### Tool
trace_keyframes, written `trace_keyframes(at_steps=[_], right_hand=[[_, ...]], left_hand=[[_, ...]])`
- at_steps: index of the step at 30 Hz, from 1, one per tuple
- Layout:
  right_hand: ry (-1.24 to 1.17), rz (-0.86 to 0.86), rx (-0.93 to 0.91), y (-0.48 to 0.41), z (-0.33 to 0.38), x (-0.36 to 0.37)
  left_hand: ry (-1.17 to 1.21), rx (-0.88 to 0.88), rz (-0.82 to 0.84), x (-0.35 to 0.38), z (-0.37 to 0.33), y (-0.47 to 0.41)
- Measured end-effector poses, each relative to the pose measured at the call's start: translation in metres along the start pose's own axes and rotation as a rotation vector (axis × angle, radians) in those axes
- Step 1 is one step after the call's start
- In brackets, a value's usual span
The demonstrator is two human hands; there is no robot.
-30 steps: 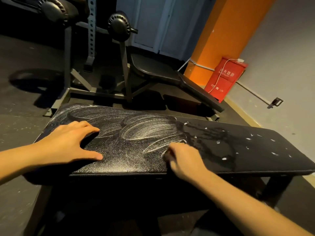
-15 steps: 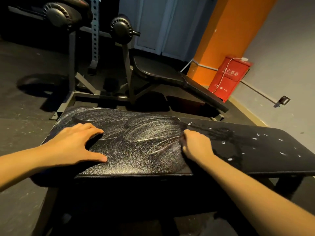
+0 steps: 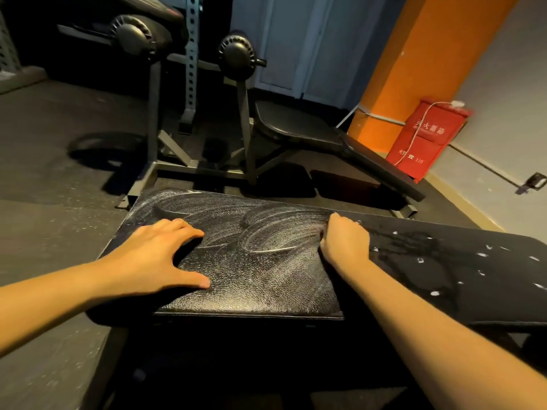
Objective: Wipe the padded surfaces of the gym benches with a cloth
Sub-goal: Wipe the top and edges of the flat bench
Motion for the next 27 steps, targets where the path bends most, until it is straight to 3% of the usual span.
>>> trace_keyframes(at_steps=[2,5,7,8,12,15,17,19,21,22,23,27], right_hand=[[-0.106,0.080,-0.084,0.022,0.053,0.007],[-0.315,0.291,-0.533,0.098,0.152,0.004],[-0.325,0.360,-0.746,0.115,0.163,0.005],[-0.287,0.334,-0.710,0.098,0.147,0.009],[0.004,0.116,-0.181,-0.002,0.042,0.013],[-0.052,0.082,-0.110,-0.007,0.068,0.015],[-0.227,0.158,-0.211,0.022,0.132,0.020],[-0.365,0.281,-0.509,0.078,0.203,0.019],[-0.419,0.379,-0.800,0.126,0.233,0.013],[-0.423,0.375,-0.836,0.123,0.227,0.011],[-0.368,0.333,-0.772,0.104,0.211,0.012],[-0.076,0.098,-0.204,-0.008,0.114,0.019]], left_hand=[[0.003,0.000,0.005,-0.001,0.000,0.000],[-0.010,0.006,-0.014,-0.003,-0.001,0.000],[-0.012,0.013,-0.041,-0.005,-0.003,0.003],[-0.011,0.017,-0.056,-0.006,-0.004,0.005],[-0.032,0.016,-0.091,-0.011,0.002,0.023],[-0.017,-0.037,-0.108,-0.022,0.025,0.041],[-0.026,-0.067,-0.112,-0.026,0.040,0.052],[-0.053,-0.089,-0.066,-0.024,0.053,0.063],[-0.054,-0.112,-0.005,-0.020,0.064,0.071],[-0.051,-0.119,0.024,-0.019,0.068,0.074],[-0.059,-0.120,0.049,-0.018,0.070,0.078],[-0.181,-0.109,0.092,-0.013,0.072,0.089]])
Point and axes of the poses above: each hand's wrist, its own y-axis away from the middle knuckle, its own x-axis out of the palm, z = x × y, the point moved 8 cm from there along -y, towards the middle knuckle, and after that the axes turned 9 degrees about -y, right-handed, at the moved point
